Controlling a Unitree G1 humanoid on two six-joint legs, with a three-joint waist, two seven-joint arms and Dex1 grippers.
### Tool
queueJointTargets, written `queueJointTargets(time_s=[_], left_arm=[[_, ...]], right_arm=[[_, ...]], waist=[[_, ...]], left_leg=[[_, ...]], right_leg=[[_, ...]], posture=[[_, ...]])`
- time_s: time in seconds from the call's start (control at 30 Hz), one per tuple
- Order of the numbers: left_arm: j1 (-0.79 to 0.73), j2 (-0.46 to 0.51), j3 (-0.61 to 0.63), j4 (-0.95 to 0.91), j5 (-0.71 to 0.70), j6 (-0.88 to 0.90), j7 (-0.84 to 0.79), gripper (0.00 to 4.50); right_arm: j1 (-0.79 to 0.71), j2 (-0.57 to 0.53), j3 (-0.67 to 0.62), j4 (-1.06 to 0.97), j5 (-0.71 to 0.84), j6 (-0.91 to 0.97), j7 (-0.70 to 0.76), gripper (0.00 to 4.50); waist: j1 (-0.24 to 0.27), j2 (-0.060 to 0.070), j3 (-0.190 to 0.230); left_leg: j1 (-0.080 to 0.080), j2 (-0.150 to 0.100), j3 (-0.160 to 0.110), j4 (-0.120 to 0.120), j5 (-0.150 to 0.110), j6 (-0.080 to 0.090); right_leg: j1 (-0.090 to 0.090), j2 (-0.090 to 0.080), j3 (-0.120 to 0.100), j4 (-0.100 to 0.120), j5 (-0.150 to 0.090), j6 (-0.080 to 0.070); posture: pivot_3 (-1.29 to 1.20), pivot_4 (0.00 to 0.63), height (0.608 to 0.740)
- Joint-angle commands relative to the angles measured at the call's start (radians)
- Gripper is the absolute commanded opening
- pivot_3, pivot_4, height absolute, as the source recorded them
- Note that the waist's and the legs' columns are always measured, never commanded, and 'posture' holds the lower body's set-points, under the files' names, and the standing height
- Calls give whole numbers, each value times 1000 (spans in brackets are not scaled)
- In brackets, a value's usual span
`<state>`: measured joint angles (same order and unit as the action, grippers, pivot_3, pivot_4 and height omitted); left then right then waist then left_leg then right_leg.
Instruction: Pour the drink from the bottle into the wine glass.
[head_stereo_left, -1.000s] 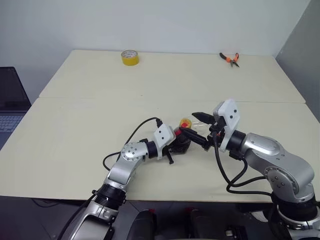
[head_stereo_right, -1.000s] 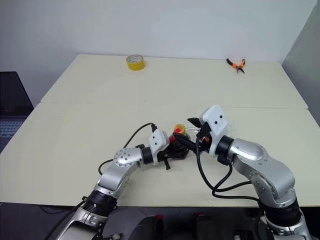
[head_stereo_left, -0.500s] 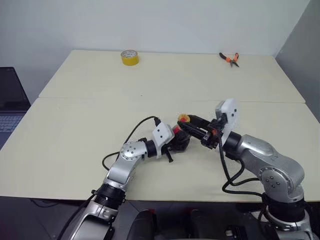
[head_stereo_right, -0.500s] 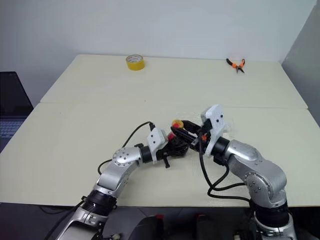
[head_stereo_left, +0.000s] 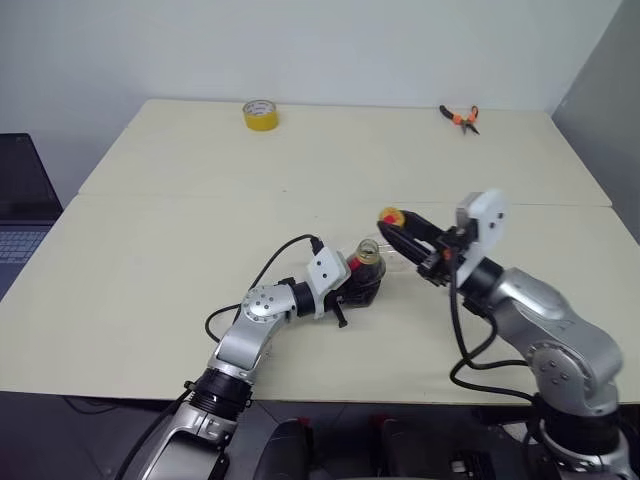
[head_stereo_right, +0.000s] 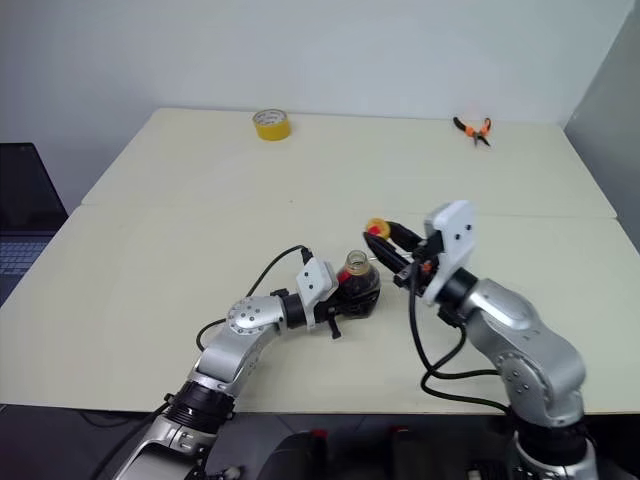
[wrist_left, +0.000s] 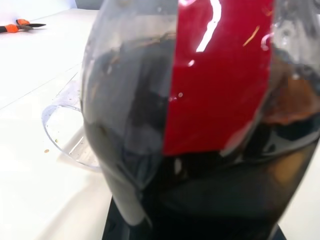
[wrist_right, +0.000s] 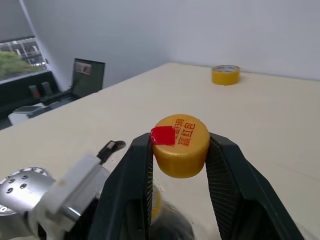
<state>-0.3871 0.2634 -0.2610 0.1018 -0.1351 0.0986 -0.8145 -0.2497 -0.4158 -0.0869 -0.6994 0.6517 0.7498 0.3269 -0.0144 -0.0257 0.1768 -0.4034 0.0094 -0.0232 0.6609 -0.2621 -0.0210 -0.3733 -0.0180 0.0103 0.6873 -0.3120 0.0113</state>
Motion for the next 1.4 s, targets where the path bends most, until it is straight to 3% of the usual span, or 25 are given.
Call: queueJointTargets(time_s=[0.03, 0.13, 0.27, 0.63, 0.97, 1.2, 1.4], left_arm=[[13, -8, 38, -50, -25, 5, 30, 641], [22, -15, 51, -66, -43, 24, 43, 641], [23, -23, 59, -74, -55, 40, 54, 640], [5, -29, 49, -62, -57, 38, 47, 640], [8, -29, 50, -66, -53, 35, 47, 640], [10, -24, 63, -69, -56, 38, 56, 640], [7, -22, 157, -81, -57, 30, 159, 640]], right_arm=[[146, -61, -125, -63, -12, -39, 23, 1207], [300, -95, -152, -31, -86, -106, 45, 1207], [412, -57, -167, 96, -168, -216, 37, 1207], [401, -47, -108, 386, -318, -362, 85, 1207], [446, -65, -107, 401, -304, -331, 164, 4500], [504, -86, -143, 299, -293, -331, 178, 4500], [450, -140, -150, 40, -262, -320, 187, 4500]], waist=[[8, 0, 0], [9, 1, 0], [6, 1, -1], [8, 1, 0], [10, 1, -1], [16, 1, -1], [4, 3, 0]], left_leg=[[0, 0, 0, 0, 0, 0], [0, 0, 1, 0, 0, 0], [3, 0, 1, -1, 0, 0], [3, 0, 3, 0, 0, 0], [3, 0, 3, 0, 0, 0], [2, 0, 2, 0, 0, 0], [3, 1, 3, 0, 0, 0]], right_leg=[[0, 0, 0, -1, 0, 0], [0, 0, 1, -1, 0, 0], [1, 1, 2, 1, 0, 0], [1, 1, 3, 1, 0, 0], [1, 1, 3, 1, 0, 0], [2, 1, 2, 0, 0, 0], [1, 1, 4, 2, 0, 1]], posture=[[0, 150, 740], [0, 150, 740], [0, 150, 740], [0, 150, 740], [0, 150, 740], [0, 150, 740], [0, 150, 740]])
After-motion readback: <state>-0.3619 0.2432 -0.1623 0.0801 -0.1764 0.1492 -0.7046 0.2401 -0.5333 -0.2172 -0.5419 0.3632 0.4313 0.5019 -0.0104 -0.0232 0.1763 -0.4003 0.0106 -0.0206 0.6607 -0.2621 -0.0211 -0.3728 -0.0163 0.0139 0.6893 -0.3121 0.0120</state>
